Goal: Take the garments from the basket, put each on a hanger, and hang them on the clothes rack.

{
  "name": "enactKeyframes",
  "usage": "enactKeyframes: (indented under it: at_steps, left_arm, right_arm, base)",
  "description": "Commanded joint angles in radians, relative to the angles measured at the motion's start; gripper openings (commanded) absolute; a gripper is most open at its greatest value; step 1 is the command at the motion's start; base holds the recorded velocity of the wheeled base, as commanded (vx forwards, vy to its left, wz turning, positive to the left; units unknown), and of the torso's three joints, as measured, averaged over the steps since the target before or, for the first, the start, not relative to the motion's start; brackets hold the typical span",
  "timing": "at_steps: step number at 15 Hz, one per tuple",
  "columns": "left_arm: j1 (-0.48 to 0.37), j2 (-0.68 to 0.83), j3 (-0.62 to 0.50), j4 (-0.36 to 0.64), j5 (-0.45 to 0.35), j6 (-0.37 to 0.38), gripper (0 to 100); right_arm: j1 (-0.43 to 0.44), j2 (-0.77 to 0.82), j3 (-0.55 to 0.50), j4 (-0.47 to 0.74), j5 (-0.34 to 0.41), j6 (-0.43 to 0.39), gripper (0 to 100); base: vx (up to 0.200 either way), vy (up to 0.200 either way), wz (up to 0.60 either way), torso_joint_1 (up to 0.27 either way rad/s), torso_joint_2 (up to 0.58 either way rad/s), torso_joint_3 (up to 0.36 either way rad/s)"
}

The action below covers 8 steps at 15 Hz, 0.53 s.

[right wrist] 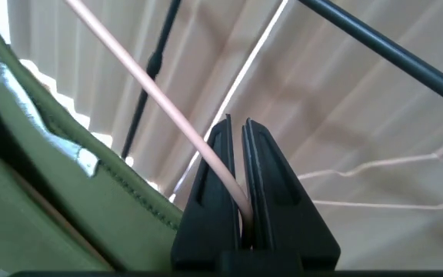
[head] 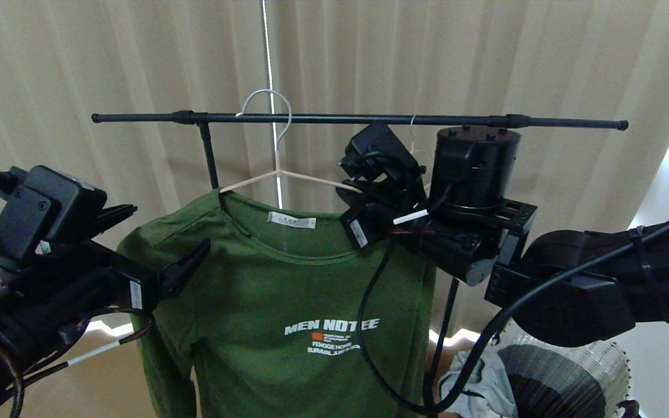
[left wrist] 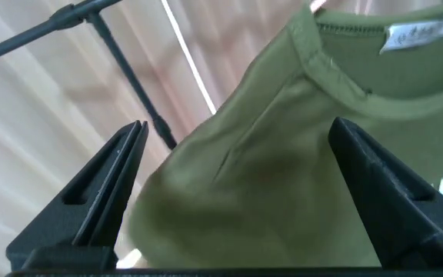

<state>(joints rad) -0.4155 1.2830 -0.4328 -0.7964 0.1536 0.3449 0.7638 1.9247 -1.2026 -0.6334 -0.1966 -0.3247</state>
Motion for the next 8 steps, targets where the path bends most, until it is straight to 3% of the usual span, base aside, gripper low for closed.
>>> enactKeyframes:
  at_steps: [1,5,8]
  left_arm:
    - [0.001,-0.022,0.009,0.000,-0.005,0.000,100]
    - [-0.003,-0.016,0.012,0.000,-0.132,-0.003,100]
    - [-0.003,-0.013,0.014,-0.001,-0.146,-0.023,100]
  right_arm:
    - [-0.021,-0.033,0.026,0.000,-0.001,-0.001,0]
    - [-0.092,-0.107,0.067,0.000,-0.001,-0.001,0]
    - [-0.155,-0.142,0.092,-0.002,-0.001,0.001,0]
  base:
    - [0.000,0.000,0.00,0.000,0.00,0.000]
    - [0.000,0.000,0.00,0.000,0.00,0.000]
    - [0.000,0.000,0.00,0.000,0.00,0.000]
